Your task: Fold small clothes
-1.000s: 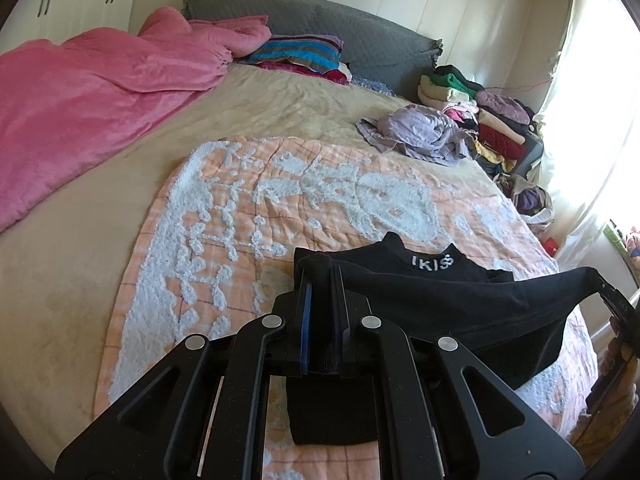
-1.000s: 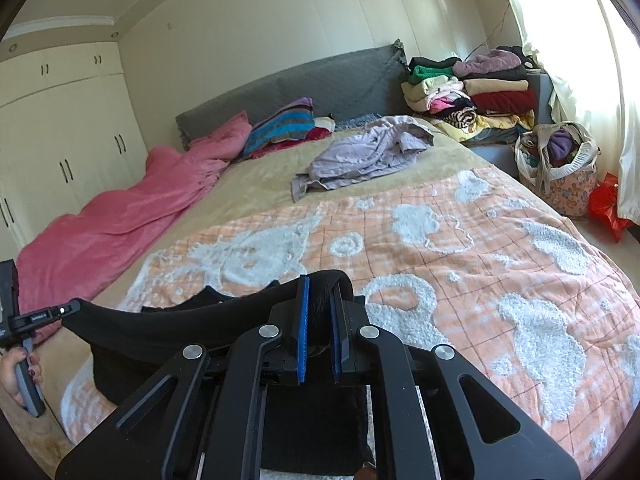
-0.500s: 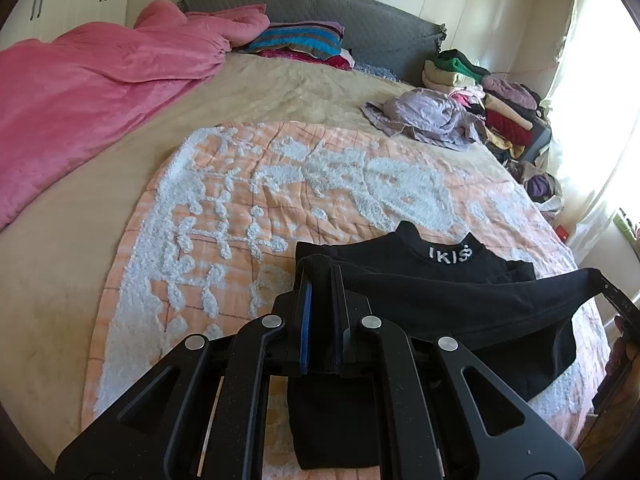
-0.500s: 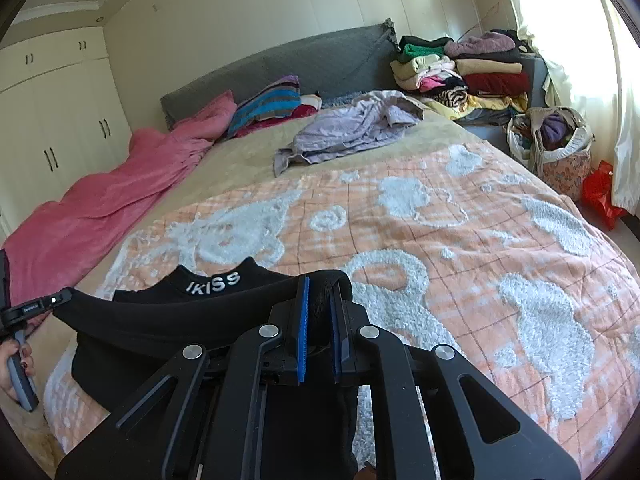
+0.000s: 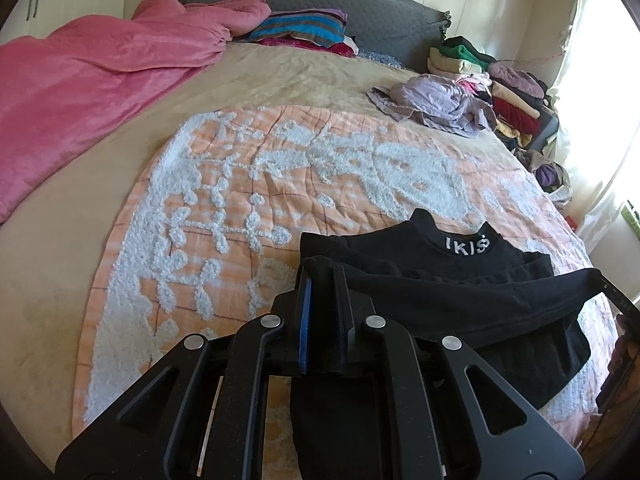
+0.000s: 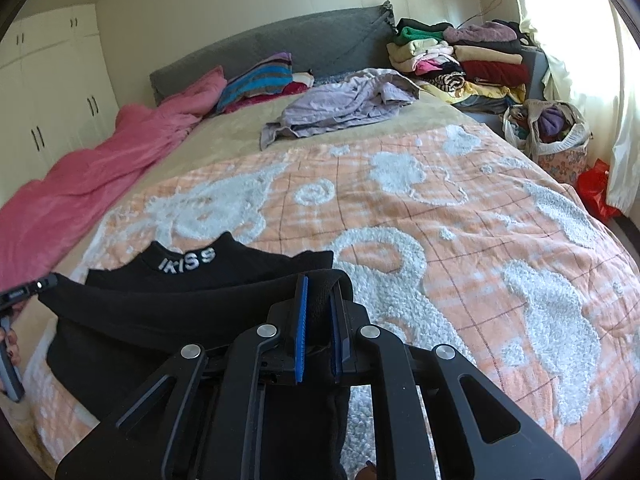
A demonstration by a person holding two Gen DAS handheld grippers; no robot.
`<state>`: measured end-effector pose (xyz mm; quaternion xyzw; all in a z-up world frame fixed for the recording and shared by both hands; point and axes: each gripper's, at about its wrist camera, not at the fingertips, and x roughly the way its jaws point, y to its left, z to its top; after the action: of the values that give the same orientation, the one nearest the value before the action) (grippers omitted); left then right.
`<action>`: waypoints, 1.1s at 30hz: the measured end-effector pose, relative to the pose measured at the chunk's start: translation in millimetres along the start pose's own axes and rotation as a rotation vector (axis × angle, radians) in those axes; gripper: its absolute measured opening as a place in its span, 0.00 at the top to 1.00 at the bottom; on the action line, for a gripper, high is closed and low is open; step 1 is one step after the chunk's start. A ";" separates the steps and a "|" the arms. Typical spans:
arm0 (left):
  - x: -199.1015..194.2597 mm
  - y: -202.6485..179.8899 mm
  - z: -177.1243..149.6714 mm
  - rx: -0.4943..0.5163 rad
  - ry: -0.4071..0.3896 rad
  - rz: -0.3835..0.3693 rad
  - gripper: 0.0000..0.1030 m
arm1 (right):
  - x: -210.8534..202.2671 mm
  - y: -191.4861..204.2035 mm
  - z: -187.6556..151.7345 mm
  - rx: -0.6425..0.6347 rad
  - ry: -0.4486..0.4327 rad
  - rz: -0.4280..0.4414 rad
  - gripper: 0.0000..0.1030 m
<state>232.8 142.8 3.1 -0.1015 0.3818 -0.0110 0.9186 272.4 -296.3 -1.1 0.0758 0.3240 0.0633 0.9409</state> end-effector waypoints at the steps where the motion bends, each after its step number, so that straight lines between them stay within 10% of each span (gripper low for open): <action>1: 1.8 0.4 0.2 -0.001 0.002 0.002 0.95 | 1.0 0.4 -0.8 -0.002 0.004 -0.003 0.91; 8: -8.4 3.5 -6.0 -0.020 -0.041 0.011 0.74 | -1.7 2.3 -9.2 -0.028 0.012 -0.043 0.61; 15: -46.9 -3.3 -16.4 0.005 -0.119 0.001 0.69 | -36.6 22.1 -20.7 -0.135 -0.055 -0.043 0.61; 20: -49.9 -26.5 -41.0 0.059 -0.064 -0.091 0.85 | -44.2 47.4 -36.5 -0.219 -0.005 0.052 0.87; 33: 16.8 -59.4 -61.5 0.181 0.072 0.000 0.85 | 31.7 88.5 -64.1 -0.326 0.180 0.037 0.93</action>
<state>204.8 72.0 -39.3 -0.0175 0.4121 -0.0494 0.9096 251.3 -197.7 -53.8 -0.0778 0.3907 0.1390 0.9066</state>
